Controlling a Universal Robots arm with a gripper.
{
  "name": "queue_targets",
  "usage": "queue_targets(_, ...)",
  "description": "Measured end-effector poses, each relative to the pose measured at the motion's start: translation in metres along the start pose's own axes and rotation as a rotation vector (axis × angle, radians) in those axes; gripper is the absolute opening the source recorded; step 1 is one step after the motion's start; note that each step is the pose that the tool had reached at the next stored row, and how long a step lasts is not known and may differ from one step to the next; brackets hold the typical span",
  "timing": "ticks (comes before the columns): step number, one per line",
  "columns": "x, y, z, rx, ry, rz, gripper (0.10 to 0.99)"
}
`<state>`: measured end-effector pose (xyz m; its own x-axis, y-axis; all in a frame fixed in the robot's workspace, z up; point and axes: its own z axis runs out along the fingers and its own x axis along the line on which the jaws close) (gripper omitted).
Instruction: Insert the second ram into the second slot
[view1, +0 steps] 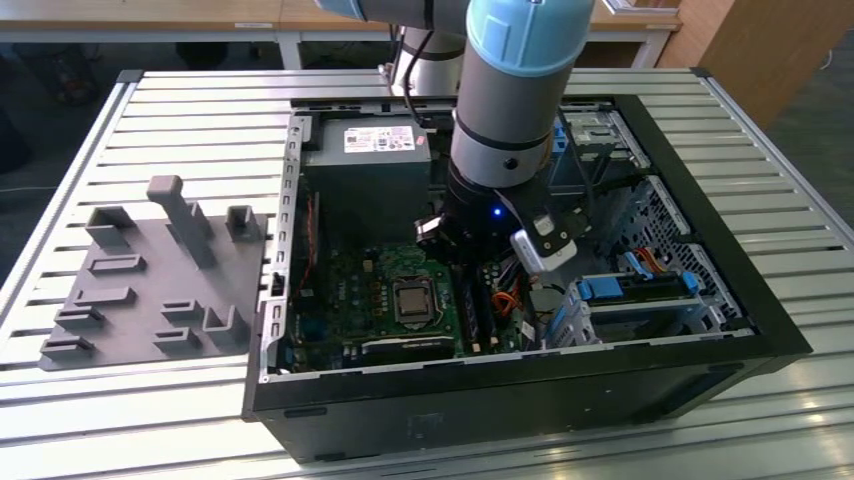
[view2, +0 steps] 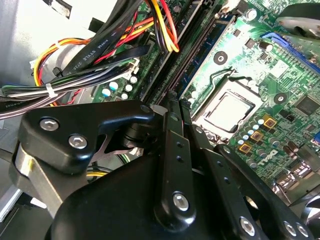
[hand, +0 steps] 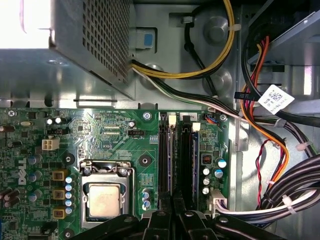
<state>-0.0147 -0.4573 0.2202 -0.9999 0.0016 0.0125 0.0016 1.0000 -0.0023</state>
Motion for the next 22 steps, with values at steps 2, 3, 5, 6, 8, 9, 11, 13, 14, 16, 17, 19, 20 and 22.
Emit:
queue_targets(2, -0.0006, -0.0001, 0.0001, 0.000, -0.0001, 0.001, 0.133)
queue_targets(3, -0.0012, -0.0001, 0.0001, 0.000, 0.0000, 0.003, 0.133)
queue_targets(5, -0.0019, -0.0004, 0.0000, 0.000, 0.0000, 0.005, 0.133)
queue_targets(6, -0.0019, -0.0007, 0.0000, 0.000, 0.0000, 0.005, 0.133)
queue_targets(8, -0.0019, -0.0009, 0.0000, 0.000, 0.0001, 0.005, 0.133)
queue_targets(9, -0.0019, -0.0009, 0.0001, 0.000, 0.0000, 0.005, 0.133)
queue_targets(11, -0.0019, -0.0010, 0.0002, 0.000, 0.0000, 0.005, 0.133)
queue_targets(13, -0.0019, -0.0010, 0.0007, 0.000, 0.0000, 0.005, 0.133)
queue_targets(14, -0.0019, -0.0010, 0.0013, 0.000, 0.0000, 0.005, 0.133)
queue_targets(16, -0.0019, -0.0010, 0.0020, 0.000, 0.0001, 0.005, 0.133)
queue_targets(17, -0.0019, -0.0010, 0.0020, 0.000, 0.0002, 0.005, 0.133)
queue_targets(19, -0.0019, -0.0010, 0.0024, 0.000, 0.0001, 0.005, 0.133)
queue_targets(20, -0.0020, -0.0010, 0.0025, 0.000, 0.0001, 0.005, 0.133)
queue_targets(22, -0.0020, -0.0010, 0.0027, 0.000, 0.0000, 0.005, 0.145)
